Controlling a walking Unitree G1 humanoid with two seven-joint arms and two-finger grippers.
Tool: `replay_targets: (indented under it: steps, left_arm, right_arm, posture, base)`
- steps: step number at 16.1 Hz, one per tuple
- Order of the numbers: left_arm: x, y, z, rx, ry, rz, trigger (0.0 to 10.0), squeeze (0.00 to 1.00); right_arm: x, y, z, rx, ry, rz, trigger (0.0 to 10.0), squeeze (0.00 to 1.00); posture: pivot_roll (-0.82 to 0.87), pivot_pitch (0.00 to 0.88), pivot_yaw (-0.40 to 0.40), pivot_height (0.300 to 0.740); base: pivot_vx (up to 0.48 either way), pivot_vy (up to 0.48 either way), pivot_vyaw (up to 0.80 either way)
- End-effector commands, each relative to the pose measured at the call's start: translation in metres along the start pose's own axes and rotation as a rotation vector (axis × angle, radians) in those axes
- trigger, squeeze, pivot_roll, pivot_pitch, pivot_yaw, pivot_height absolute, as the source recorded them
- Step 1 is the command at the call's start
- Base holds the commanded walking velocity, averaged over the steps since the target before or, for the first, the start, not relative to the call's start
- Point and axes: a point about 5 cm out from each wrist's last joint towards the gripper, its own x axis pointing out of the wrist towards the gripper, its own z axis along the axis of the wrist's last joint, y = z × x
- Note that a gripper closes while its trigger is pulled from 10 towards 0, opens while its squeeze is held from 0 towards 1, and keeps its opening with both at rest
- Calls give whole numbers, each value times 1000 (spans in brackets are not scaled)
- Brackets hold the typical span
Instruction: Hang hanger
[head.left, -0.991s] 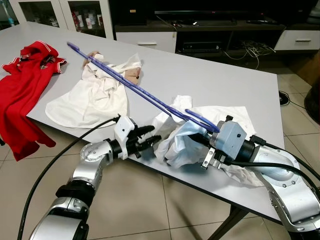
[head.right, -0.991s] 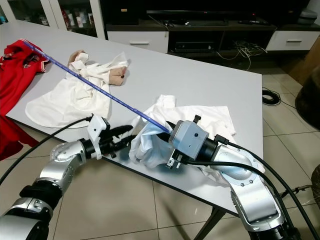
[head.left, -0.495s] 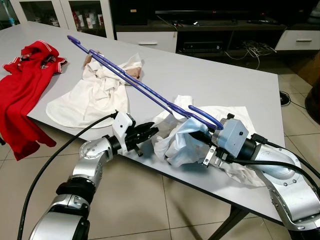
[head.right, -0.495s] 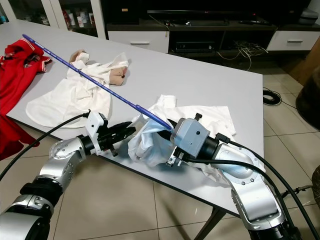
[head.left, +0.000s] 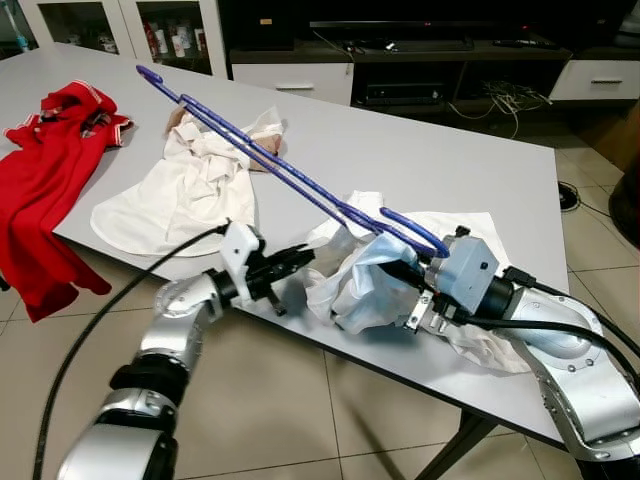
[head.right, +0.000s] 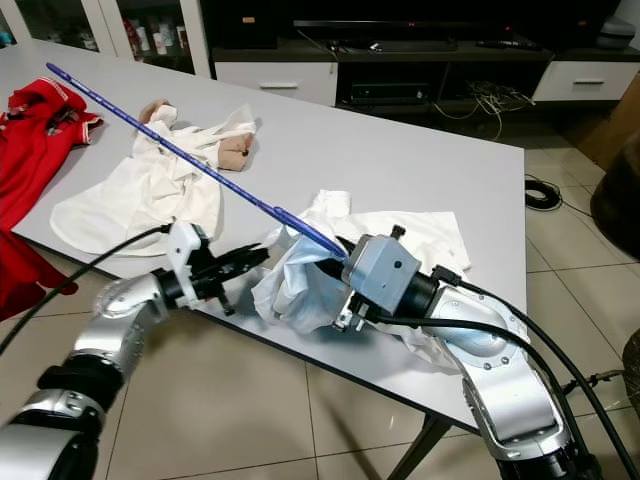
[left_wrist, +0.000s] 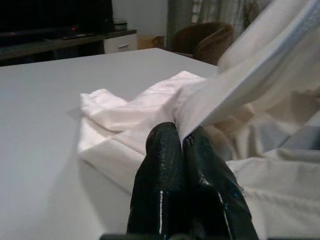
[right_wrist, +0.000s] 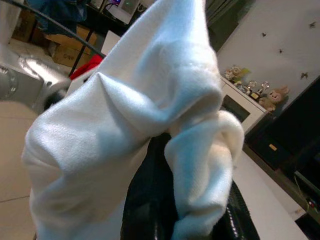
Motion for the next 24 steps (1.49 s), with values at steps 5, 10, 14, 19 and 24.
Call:
replay_targets:
  steps: [5,10,14,19,24]
  left_arm:
    - [-15,30,28,82,-13,54,0,0]
    - [-19,45,47,132,-24,82,0,0]
    - [-21,48,56,163,-39,71,0,0]
    - [-23,53,73,220,-65,57,0,0]
    - [-32,54,67,221,-50,75,0,0]
  right_arm:
    - [-6,-5,9,-30,-51,-30,0,0]
    - [-11,2,0,-89,9,65,0,0]
    - [-15,14,-23,-182,188,192,0,0]
    - [-22,13,-41,-198,343,262,0,0]
    - [-30,1,-43,-157,367,216,0,0]
  posture:
    - [-25,38,19,740]
    - [-27,38,12,740]
    - [-22,45,15,740]
    - [-6,48,9,740]
    - [0,48,4,740]
  base:
    - [0,0,0]
    - [0,0,0]
    - [0,0,0]
    - [0,0,0]
    - [0,0,0]
